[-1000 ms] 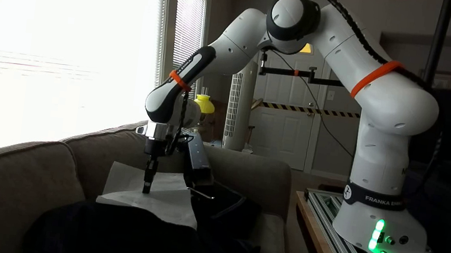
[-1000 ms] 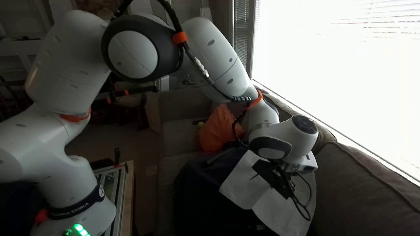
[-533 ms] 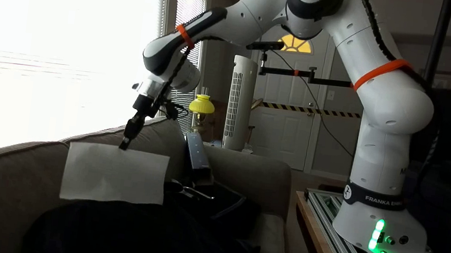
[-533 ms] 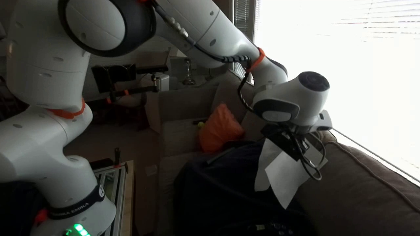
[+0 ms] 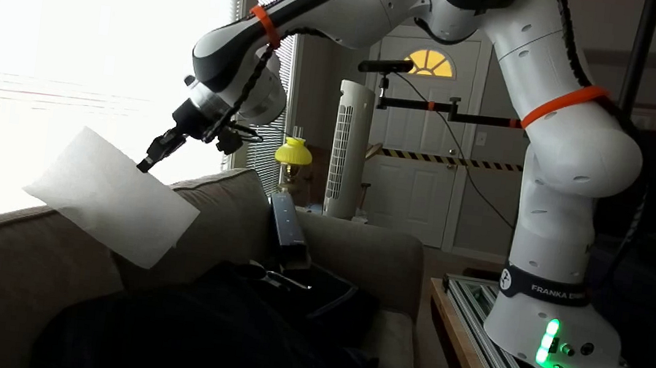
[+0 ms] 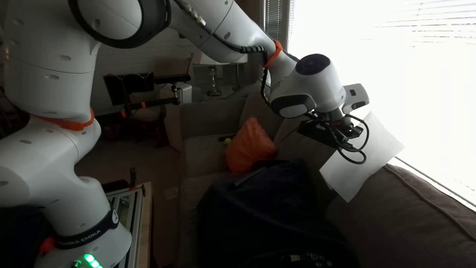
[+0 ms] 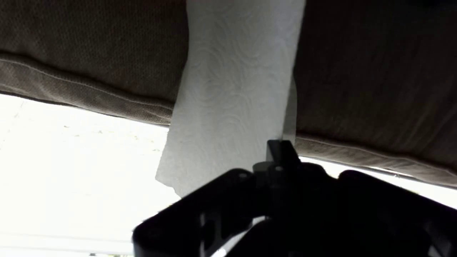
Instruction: Fold the paper towel in half
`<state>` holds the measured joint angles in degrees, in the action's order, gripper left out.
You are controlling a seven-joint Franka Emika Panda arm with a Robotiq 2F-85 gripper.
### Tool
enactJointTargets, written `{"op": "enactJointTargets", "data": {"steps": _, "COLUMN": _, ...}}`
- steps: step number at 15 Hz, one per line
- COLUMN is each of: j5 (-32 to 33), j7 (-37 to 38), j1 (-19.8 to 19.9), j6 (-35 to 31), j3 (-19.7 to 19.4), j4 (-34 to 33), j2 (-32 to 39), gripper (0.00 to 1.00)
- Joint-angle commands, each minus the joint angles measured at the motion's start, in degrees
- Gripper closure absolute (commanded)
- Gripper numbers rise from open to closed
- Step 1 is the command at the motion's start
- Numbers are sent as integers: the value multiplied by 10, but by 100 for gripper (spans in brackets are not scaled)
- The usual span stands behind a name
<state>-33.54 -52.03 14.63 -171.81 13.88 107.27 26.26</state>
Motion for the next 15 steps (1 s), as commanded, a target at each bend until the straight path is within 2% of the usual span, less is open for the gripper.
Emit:
{"op": "enactJointTargets", "data": {"steps": 1, "j5": 26, "j7": -48, "j1": -62, "j6": -155, "j3": -7, "j4": 40, "j2": 59, "gripper": 100}}
{"op": "enactJointTargets", "data": {"steps": 3, "j5": 46, "j7": -65, "j1": -103, "j6": -210, "j3": -24, "j4": 66, "j2": 91, "gripper": 100}}
{"op": "enactJointTargets", "data": {"steps": 5, "j5": 56, "j7": -86, "j1": -145, "j6": -227, "j3": -53, "j4": 83, "j2": 115, "gripper": 100}}
{"op": "enactJointTargets", "data": {"steps": 6, "j5": 155, "j7": 4, "j1": -171, "j6": -215, "j3": -91, "j4": 104, "j2": 119, "gripper": 100}}
{"op": "enactJointTargets", "data": {"steps": 7, "j5": 187, "j7": 19, "j1": -192, "j6": -199, "j3": -116, "j4": 109, "j2": 125, "gripper": 100}}
{"op": "enactJointTargets", "data": {"steps": 8, "j5": 225, "j7": 41, "j1": -197, "j6": -169, "j3": -125, "j4": 121, "j2": 119, "gripper": 100}}
{"op": "enactJointTargets", "data": {"steps": 10, "j5": 306, "j7": 74, "j1": -189, "j6": -128, "j3": -121, "j4": 139, "j2": 114, "gripper": 100}}
{"op": "enactJointTargets", "data": {"steps": 13, "j5": 395, "j7": 96, "j1": -160, "j6": -67, "j3": -100, "j4": 146, "j2": 103, "gripper": 100}}
{"op": "enactJointTargets", "data": {"steps": 15, "j5": 429, "j7": 91, "j1": -117, "j6": -8, "j3": -60, "j4": 148, "j2": 90, "gripper": 100}}
